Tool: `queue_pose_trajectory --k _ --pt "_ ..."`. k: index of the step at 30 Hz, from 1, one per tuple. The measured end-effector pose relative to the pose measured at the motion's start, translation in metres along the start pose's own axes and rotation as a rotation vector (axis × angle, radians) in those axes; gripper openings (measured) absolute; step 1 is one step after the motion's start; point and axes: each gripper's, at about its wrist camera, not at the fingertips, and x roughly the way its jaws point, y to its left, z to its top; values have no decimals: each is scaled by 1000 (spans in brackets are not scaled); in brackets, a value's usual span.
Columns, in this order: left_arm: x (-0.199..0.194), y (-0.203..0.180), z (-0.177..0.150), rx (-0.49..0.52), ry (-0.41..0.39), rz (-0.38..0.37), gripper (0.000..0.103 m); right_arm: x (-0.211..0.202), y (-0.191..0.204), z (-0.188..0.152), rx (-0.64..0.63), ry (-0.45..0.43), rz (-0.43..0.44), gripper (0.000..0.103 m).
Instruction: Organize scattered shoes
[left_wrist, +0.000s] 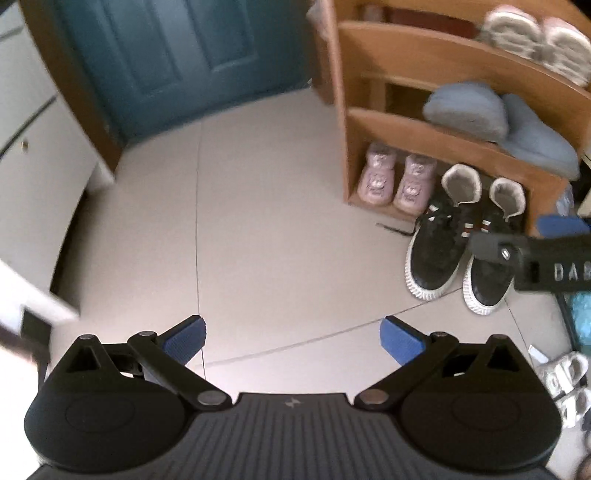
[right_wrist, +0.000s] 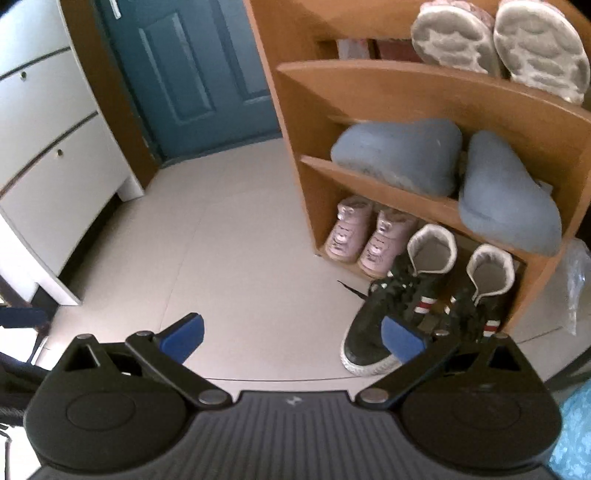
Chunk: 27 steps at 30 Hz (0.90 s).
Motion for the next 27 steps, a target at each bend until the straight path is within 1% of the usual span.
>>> queue_pose_trajectory --k 2,7,9,11,15,17,18,20,21,22,24,26,27 --pt "4 5 -2 -3 8 7 103 6 2 -4 -4 2 -13 102" --pt "14 17 -15 -3 -21 34 103 26 12 -14 -1 -10 -23 102" --pt "19 33 -26 -59 -38 41 103 36 21 -21 -19 -23 -20 102" --pt "22 47 -35 -115 -42 52 103 51 39 -27 -61 -28 -9 102" --pt "36 82 -66 -222 68 62 103 71 66 -36 -70 -29 26 102" --pt "45 97 -85 -229 135 78 103 82 83 -40 -69 -14 37 102" --pt "47 101 -90 -225 144 88 103 86 92 -44 -83 0 37 102" --pt "55 109 -102 -189 136 115 103 90 102 -50 -113 21 32 102" --pt "61 114 -106 -191 139 130 103 91 108 -54 -132 33 28 102" --pt "69 121 -110 -206 149 132 103 92 113 -59 -153 46 15 102" --pt "85 135 -114 -241 174 112 103 92 117 -68 -167 73 -20 102" --pt "100 143 -117 -229 191 105 103 89 119 -77 -163 101 -63 102" --pt "107 144 -119 -215 187 109 103 86 119 -82 -165 113 -83 102"
